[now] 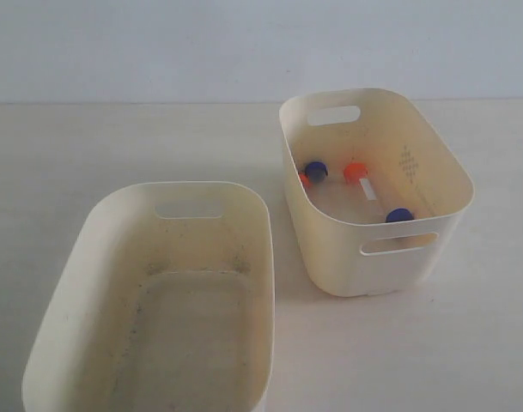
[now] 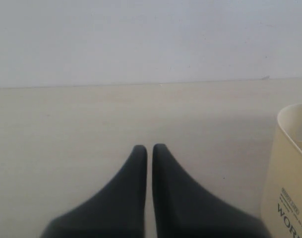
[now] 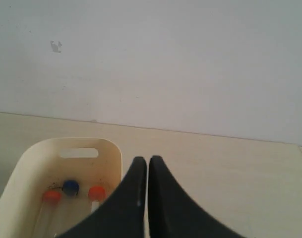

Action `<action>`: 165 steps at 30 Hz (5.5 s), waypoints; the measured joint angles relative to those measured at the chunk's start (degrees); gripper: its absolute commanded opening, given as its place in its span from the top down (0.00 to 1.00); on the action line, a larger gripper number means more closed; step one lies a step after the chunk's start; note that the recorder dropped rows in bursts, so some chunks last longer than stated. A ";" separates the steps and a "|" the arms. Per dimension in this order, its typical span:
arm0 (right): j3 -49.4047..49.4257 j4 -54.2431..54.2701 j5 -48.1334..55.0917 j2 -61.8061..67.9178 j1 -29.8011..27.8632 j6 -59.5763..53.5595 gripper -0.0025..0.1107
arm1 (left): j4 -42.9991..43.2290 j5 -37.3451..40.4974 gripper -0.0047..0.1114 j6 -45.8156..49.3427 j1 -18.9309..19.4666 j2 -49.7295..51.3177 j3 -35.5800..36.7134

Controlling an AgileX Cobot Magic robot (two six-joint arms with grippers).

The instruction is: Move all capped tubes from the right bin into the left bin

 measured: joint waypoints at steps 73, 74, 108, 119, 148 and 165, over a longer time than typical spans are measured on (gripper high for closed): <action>-47.36 10.58 39.18 77.58 13.65 5.41 0.98 | 0.00 0.00 0.92 0.00 0.00 0.00 0.00; -47.36 11.32 39.18 77.88 13.65 5.41 0.98 | 0.00 0.00 0.92 0.00 0.00 0.00 0.00; -47.46 6.10 36.58 84.67 13.65 3.56 0.37 | 0.00 0.00 0.92 0.00 0.00 0.00 0.00; -47.46 3.21 34.17 88.26 13.66 7.79 0.71 | 0.00 0.00 0.92 0.00 0.00 0.00 0.00; -45.56 4.99 38.74 62.07 13.66 0.47 0.98 | 0.00 0.00 0.92 0.00 0.00 0.00 0.00; -9.62 61.10 39.56 35.23 13.66 -43.51 0.98 | 0.00 0.00 0.92 0.00 0.00 0.00 0.00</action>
